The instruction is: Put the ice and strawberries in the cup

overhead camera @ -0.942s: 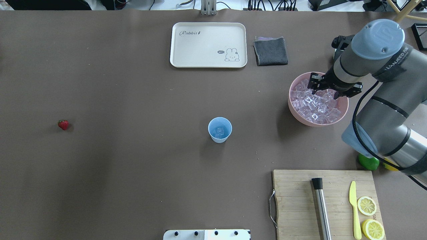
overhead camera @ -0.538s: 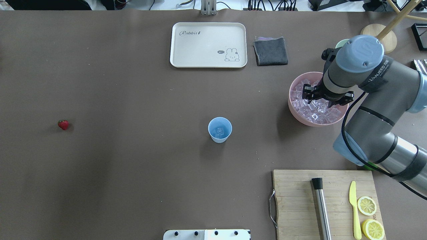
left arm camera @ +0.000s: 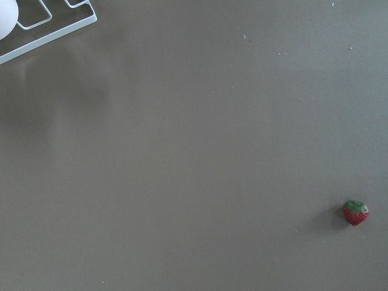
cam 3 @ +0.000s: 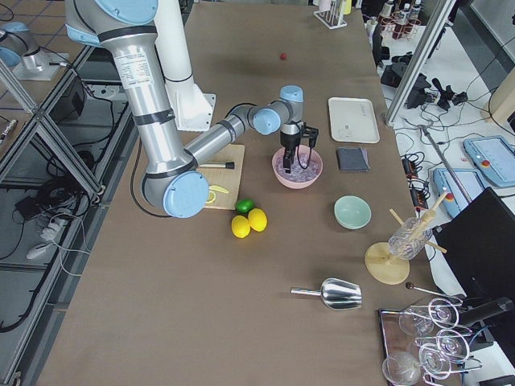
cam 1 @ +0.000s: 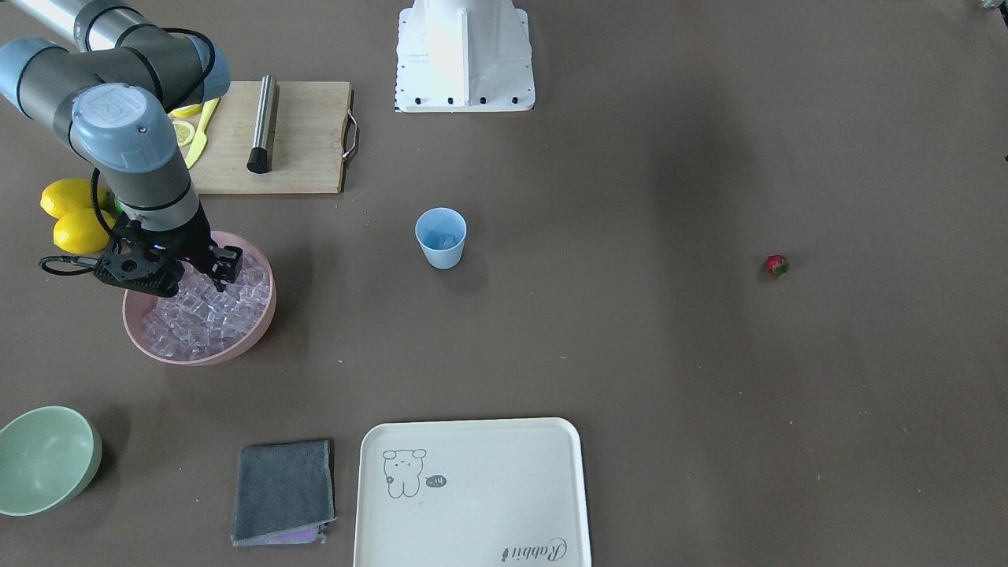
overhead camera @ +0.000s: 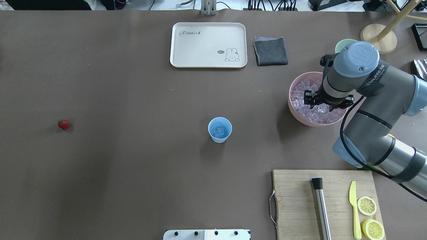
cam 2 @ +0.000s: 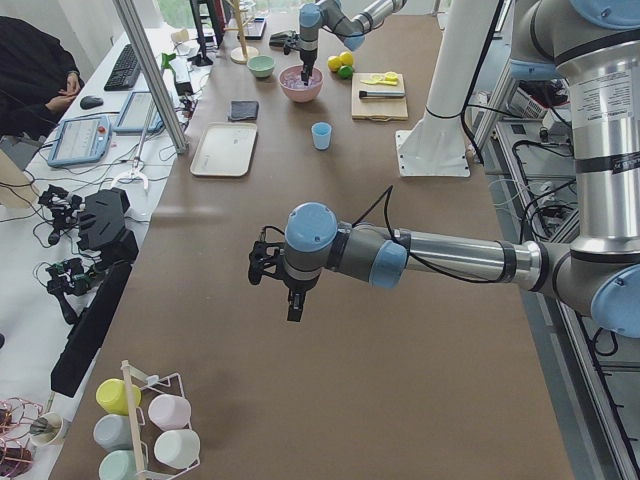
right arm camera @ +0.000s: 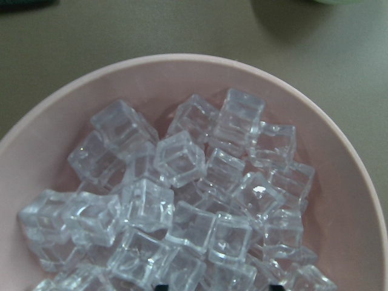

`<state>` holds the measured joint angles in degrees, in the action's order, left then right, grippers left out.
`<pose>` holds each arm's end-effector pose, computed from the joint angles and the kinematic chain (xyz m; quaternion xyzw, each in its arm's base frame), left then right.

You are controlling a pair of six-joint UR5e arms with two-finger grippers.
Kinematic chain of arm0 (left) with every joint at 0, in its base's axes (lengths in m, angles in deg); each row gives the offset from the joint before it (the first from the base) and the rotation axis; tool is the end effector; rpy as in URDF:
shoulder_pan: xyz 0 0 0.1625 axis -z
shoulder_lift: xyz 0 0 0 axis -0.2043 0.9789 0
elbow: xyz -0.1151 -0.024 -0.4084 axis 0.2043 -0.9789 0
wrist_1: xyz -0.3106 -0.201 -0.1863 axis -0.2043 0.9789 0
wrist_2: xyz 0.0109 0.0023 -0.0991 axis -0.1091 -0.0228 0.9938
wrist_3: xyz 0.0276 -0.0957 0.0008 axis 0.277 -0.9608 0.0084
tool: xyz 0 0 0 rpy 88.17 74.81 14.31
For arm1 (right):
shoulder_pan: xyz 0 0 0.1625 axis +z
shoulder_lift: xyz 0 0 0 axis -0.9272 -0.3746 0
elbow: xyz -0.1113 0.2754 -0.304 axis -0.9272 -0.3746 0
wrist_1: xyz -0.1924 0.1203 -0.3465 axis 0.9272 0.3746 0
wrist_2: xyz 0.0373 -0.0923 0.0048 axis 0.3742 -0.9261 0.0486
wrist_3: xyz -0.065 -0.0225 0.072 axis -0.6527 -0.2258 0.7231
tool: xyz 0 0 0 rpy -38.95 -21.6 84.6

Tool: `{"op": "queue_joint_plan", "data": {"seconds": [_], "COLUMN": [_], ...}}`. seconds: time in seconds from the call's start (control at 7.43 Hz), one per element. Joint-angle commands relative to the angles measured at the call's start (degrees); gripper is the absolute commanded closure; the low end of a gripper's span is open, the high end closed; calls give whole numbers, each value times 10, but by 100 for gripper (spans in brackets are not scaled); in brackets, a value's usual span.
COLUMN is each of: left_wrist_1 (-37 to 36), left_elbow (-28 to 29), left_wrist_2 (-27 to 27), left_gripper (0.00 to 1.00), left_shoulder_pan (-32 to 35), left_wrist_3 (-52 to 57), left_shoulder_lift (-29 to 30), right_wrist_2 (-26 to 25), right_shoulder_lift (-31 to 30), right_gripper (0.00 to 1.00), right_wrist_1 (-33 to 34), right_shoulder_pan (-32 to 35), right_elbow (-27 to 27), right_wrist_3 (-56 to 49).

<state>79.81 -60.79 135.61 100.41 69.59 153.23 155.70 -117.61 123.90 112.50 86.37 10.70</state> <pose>-0.0468 -0.4269 0.5727 0.0893 0.4300 -0.0162 0.8982 -0.3578 -0.4924 0.4026 0.0017 -0.2864 0.1181 0.9508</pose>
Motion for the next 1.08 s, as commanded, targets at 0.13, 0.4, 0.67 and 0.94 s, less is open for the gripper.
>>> {"op": "queue_joint_plan", "data": {"seconds": [0.13,0.4,0.67,0.94], "left_wrist_1": [0,0,-1,-3], "left_elbow": [-2,-5,-8,-12], "left_wrist_2": [0,0,0,0], "left_gripper": [2,2,2,2], "left_shoulder_pan": [1,2,2,2], "left_wrist_3": [0,0,-1,-1], "left_shoulder_lift": [0,0,0,0], "right_wrist_2": [0,-2,2,2], "right_shoulder_lift": [0,0,0,0], "right_gripper": [47,47,47,59], "right_wrist_1": [1,0,0,0], "right_shoulder_pan": [1,1,6,6], "right_elbow": [-5,-8,-12,-13], "right_wrist_3": [-7,-16,-24,-25]}}
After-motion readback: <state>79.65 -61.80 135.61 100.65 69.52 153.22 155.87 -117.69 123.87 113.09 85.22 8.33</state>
